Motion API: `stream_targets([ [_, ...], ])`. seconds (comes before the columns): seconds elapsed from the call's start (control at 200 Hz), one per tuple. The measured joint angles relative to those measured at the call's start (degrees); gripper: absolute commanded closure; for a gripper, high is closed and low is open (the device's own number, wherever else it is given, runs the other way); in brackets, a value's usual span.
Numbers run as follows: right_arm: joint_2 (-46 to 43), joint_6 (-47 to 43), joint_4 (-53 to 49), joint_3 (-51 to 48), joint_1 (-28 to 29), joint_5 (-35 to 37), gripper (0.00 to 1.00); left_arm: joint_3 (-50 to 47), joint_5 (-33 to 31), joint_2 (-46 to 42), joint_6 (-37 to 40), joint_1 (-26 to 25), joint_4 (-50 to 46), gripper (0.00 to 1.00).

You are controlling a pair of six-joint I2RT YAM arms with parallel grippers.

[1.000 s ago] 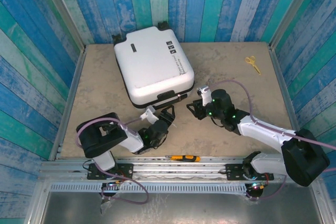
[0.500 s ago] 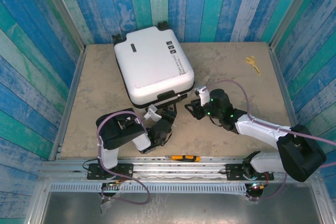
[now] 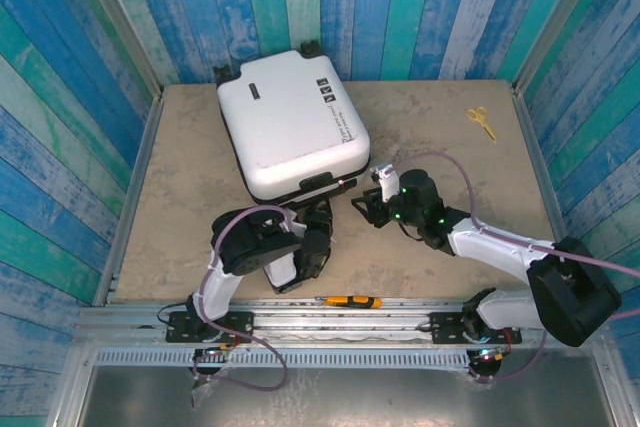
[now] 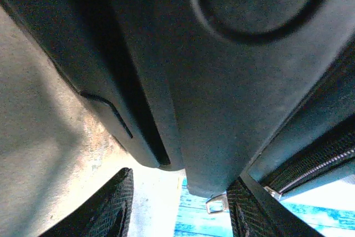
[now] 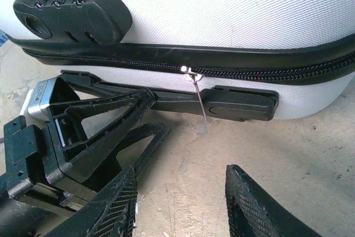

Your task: Pack the luggage

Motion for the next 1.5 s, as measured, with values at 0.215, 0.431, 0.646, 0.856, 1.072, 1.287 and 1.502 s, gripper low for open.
stream_targets([
  [0.215, -0.28, -0.81, -0.17, -0.11, 0.00, 0.20, 0.54, 0.61, -0.59, 1.27, 3.30, 0.59, 5.81, 0.43],
  [0.431, -0.35, -1.07, -0.17, -0.13, 0.00, 0.26, 0.54, 0.81, -0.39, 1.27, 6.25, 1.55, 6.54, 0.45],
  [0.646, -0.72, -1.09, -0.28, -0.70, 0.00, 0.33, 0.55, 1.11, 0.31, 1.29, 7.26, 4.57, 6.58, 0.50],
  [0.856, -1.11, -1.55, -0.46, -0.76, -0.04, 1.29, 0.56, 2.40, 1.36, 2.51, 9.05, 6.56, 6.47, 0.77],
  [1.072, -0.96, -2.34, 0.31, -0.81, -0.04, 1.77, 0.57, 1.70, 2.78, 3.15, 6.27, 7.58, 6.93, 1.00],
  [1.287, 2.40, -4.85, 6.58, -1.62, -0.04, 0.22, 0.50, -2.80, 5.31, 0.79, 6.29, 7.89, 7.08, 1.00],
  [1.502, 7.61, -5.73, 10.43, -1.53, -0.02, -1.97, 0.51, -9.31, 8.09, -3.65, 6.23, 8.48, 7.10, 1.00],
])
